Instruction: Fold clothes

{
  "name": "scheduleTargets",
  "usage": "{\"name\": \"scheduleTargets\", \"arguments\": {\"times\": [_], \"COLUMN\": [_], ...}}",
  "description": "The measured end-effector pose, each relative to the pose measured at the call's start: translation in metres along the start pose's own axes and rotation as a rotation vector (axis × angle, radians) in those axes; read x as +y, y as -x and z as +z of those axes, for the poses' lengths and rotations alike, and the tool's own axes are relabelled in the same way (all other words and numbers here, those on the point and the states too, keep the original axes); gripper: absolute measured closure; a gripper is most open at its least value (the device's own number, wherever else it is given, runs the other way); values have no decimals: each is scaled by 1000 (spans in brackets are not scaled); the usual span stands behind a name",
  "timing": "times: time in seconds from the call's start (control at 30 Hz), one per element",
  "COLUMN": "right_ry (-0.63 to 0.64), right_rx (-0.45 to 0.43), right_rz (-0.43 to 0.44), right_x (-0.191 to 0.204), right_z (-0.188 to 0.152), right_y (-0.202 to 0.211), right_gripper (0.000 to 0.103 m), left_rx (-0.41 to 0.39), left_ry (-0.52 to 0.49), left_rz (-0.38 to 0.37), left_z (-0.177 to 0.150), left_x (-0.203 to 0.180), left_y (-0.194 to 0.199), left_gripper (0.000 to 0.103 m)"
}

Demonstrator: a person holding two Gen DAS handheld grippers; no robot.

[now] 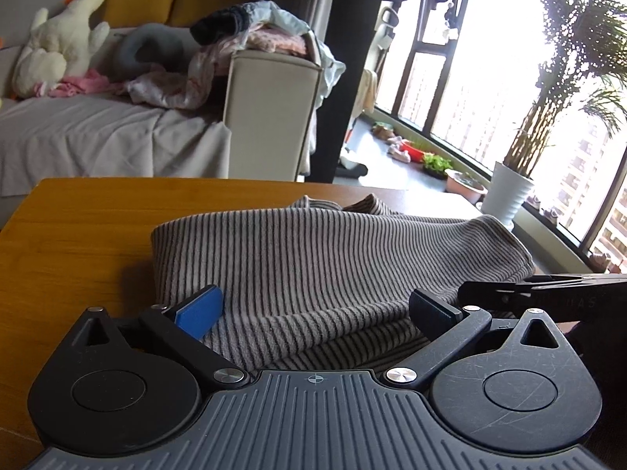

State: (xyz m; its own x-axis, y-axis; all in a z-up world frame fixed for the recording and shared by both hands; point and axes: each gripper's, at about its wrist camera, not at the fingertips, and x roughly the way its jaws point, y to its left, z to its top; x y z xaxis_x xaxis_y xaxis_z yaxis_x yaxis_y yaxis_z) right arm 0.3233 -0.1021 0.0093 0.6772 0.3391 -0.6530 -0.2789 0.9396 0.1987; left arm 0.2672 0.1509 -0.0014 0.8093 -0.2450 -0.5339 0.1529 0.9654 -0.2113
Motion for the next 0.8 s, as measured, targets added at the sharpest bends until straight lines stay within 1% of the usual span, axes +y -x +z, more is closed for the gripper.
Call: {"name": "scheduleTargets", "arguments": {"times": [0.03,0.07,0.13,0.2,0.23,0.27,0.3,0.33,0.37,0.4,0.47,0.57,0.67,0.8], "right_ry": [-6,-15,18,106,158,187,210,205,190,173,163,205,192,195], "right_rx": [15,6,-79,-164,-195,-204,-210,-194,-163,-129,-59,-98,-106,-110], "right_rz": [-1,-14,-103,-161,-175,-168,-157,-127,-100,-75,-92,-103,-93,-102], "right_x": [-2,-4,-1,11,21,29,38,43,45,47,45,39,37,38], "right_z": [1,3,6,10,13,16,19,22,23,23,17,-1,-3,-4], "right_y": [3,8,25,40,46,48,49,46,39,31,10,0,0,1], "right_gripper": [0,0,0,0,5,17,24,35,38,38,39,36,35,32], "left_rx": [-1,-2,-5,-7,-7,-7,-8,-8,-9,-9,-9,-11,-12,13], "left_ry": [3,6,13,17,17,18,18,18,18,19,21,28,37,22], "left_rz": [-2,-4,-9,-12,-13,-13,-13,-13,-14,-14,-16,-22,-33,-42], "left_z": [0,0,1,0,0,0,0,-1,-2,-2,-2,-2,-2,3], "left_x": [0,1,2,3,3,4,4,4,4,4,5,6,8,12], "left_y": [0,0,0,1,1,1,1,1,1,1,1,2,6,15], "left_gripper": [0,0,0,0,0,0,0,0,0,0,0,0,0,0]}}
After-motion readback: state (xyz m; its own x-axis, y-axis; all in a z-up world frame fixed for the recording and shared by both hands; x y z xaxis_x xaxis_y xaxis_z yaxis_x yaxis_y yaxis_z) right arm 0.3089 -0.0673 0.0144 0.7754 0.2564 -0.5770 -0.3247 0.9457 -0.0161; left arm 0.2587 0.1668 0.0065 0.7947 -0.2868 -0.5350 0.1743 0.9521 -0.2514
